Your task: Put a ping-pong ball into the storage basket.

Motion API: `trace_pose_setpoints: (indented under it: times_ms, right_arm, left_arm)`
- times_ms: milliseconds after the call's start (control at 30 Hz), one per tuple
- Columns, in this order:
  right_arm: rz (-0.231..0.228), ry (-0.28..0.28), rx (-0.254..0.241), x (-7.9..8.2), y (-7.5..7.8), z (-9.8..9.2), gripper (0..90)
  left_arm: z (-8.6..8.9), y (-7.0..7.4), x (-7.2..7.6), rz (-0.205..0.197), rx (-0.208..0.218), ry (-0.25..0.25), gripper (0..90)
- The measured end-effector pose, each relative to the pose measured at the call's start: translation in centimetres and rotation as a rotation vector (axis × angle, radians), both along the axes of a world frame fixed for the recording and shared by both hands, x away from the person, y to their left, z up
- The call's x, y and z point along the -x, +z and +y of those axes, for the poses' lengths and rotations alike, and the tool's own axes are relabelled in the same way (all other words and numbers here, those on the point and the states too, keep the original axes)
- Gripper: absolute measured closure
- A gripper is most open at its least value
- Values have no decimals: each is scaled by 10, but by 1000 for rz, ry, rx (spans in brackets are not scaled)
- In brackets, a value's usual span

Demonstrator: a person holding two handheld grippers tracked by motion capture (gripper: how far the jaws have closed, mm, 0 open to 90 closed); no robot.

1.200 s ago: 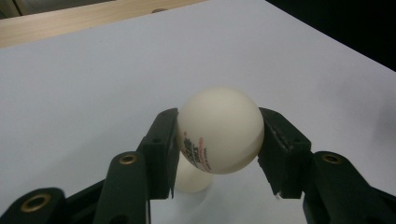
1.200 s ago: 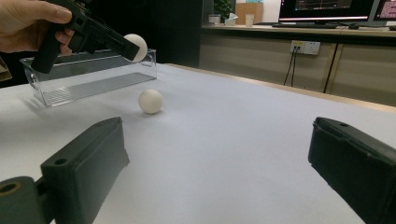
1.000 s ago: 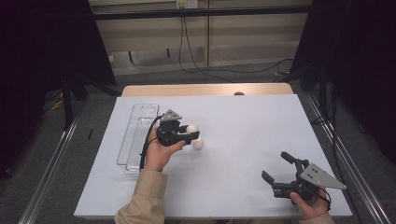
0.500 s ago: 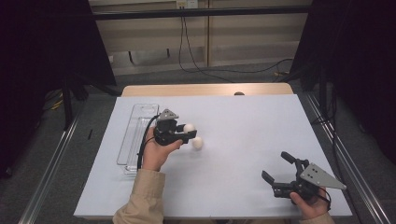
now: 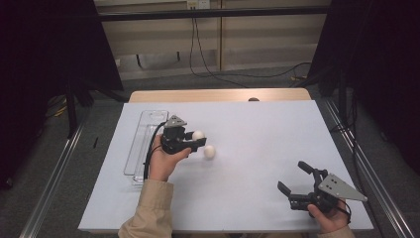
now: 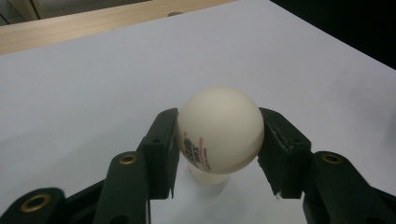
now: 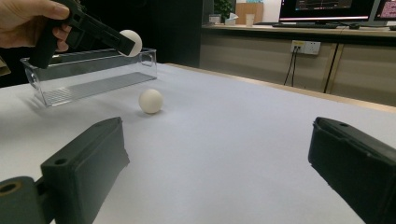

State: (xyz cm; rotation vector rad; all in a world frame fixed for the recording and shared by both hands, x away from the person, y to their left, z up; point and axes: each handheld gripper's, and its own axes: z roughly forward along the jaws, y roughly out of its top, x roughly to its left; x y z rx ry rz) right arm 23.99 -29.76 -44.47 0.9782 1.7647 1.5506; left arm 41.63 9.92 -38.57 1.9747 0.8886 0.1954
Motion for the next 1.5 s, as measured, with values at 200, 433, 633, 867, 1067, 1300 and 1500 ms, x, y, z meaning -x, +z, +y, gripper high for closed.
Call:
trace_pose_setpoints:
  times_ms: [200,433,633,867,1067,1300,1500]
  right_arm:
    - [0,1,0,0,0,0,33]
    - [0,1,0,0,0,0,33]
    - [0,0,1,0,0,0,33]
    - [0,0,1,0,0,0,34]
    - [0,0,0,0,0,0,33]
    - [0,-1,1,0,0,0,34]
    - [-2,0,2,0,0,0,34]
  left_arm:
    - [3,0,-1,4,-5,4,510]
    - [5,1,-1,-3,-4,10,510]
    - [8,2,-1,-1,1,15,511]
    - [12,2,-2,-2,4,27,510]
    - [15,2,-2,0,5,35,510]
    - [17,2,-3,-1,4,41,510]
    - [20,3,-3,-1,8,48,511]
